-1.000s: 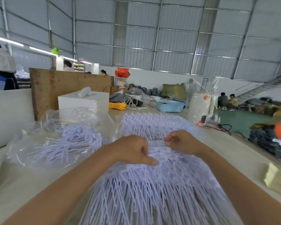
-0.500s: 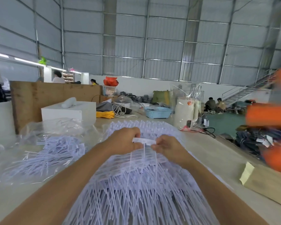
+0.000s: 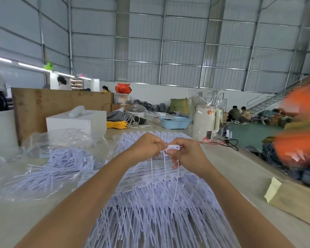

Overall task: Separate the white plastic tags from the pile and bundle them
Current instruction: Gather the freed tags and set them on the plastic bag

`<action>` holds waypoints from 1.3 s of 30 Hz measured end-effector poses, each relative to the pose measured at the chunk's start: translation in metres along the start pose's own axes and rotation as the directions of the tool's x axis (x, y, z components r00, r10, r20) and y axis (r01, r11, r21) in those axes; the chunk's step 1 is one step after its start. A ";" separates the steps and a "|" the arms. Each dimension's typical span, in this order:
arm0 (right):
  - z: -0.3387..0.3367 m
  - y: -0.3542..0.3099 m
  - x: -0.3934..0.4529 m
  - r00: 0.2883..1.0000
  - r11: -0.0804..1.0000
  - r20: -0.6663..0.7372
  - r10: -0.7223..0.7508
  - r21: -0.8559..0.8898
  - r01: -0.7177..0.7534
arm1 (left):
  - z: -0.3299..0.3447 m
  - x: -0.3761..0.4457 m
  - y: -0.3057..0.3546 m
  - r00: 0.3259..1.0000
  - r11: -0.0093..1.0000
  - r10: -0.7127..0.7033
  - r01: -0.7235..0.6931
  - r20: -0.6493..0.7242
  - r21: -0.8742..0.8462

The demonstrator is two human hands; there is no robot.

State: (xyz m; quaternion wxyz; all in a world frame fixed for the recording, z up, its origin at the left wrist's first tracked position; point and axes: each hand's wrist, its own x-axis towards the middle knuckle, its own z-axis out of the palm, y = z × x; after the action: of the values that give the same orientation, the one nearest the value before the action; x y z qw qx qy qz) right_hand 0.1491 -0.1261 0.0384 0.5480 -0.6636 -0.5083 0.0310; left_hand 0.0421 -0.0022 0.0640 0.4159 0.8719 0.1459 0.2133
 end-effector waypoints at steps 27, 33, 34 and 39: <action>-0.007 -0.022 0.010 0.953 0.937 0.084 0.292 0.177 -0.303 | -0.010 0.006 0.005 0.985 0.992 0.025 -0.046 0.171 0.119; 0.008 -0.016 0.004 0.973 0.923 0.065 0.220 0.309 -0.230 | -0.011 0.003 -0.006 0.998 0.998 0.023 -0.026 0.061 0.049; 0.007 -0.016 0.004 0.976 0.925 0.043 0.212 0.314 -0.215 | -0.013 0.003 -0.008 1.000 1.000 0.003 -0.004 0.031 0.029; 0.006 -0.015 0.003 0.966 0.922 0.045 0.253 0.290 -0.255 | -0.017 0.001 -0.019 0.999 0.998 -0.010 0.013 0.041 -0.069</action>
State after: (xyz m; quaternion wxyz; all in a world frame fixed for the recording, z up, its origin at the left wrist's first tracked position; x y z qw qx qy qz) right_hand 0.1375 -0.1218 0.0495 0.6300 -0.6349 -0.4097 0.1791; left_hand 0.0336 0.0210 0.0587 0.4498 0.8603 0.1350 0.1983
